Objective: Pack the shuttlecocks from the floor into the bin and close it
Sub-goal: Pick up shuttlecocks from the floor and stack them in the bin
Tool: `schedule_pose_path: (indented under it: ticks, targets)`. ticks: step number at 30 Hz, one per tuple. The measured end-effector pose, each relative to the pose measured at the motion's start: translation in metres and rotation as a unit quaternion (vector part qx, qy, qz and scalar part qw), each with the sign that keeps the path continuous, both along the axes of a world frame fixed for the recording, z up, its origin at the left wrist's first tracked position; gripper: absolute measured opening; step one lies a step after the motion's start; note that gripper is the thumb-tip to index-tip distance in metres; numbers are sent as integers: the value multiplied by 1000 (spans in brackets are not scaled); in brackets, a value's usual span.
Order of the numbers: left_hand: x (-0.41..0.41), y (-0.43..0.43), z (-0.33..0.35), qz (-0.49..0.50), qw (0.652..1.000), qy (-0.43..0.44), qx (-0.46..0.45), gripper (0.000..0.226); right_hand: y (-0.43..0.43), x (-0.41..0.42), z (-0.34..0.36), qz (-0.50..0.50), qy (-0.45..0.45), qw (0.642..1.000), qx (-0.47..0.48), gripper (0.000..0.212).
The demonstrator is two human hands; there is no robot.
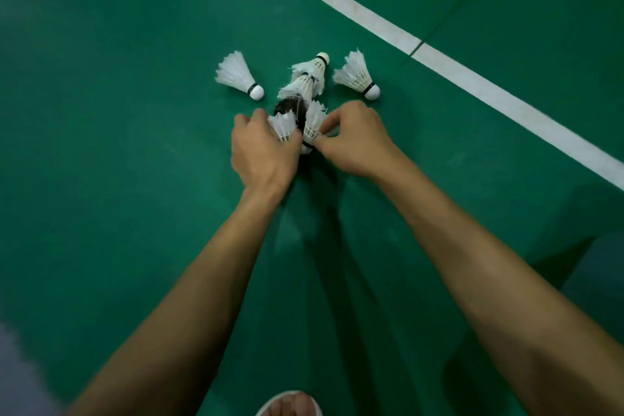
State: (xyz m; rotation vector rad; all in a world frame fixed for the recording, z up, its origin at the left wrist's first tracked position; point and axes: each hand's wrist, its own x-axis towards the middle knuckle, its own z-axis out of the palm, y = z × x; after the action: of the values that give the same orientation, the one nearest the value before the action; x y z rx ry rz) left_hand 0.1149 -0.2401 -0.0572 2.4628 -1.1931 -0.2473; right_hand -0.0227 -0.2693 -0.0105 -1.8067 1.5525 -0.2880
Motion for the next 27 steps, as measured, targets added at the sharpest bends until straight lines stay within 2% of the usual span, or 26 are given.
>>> schedule_pose_path:
  ticks: [5,8,11,14,16,18,21,24,27]
  targets:
    - [-46,31,19,32,996,65,52,55,11,-31,35,-46,64,992,-100,16]
    - [-70,48,49,11,987,130,98,46,20,-56,66,-93,76,984,-129,7]
    - [-94,65,95,-33,980,151,125,44,34,-86,101,-138,52,979,-138,16]
    - [-125,82,146,-94,978,168,85,46,54,-124,139,-170,27,974,-147,20]
    - [-152,84,175,-142,970,198,21,52,65,-158,160,-202,23,963,-178,19]
    - [-187,83,190,-188,950,244,-43,57,80,-200,176,-247,17,943,-221,18]
    - [-257,89,204,-264,901,337,-77,47,115,-272,196,-304,4,919,-252,21]
    - [-330,102,204,-362,851,376,-46,39,161,-349,205,-382,20,895,-230,20]
    - [-395,118,195,-440,821,365,-4,54,212,-417,197,-474,56,856,-200,20]
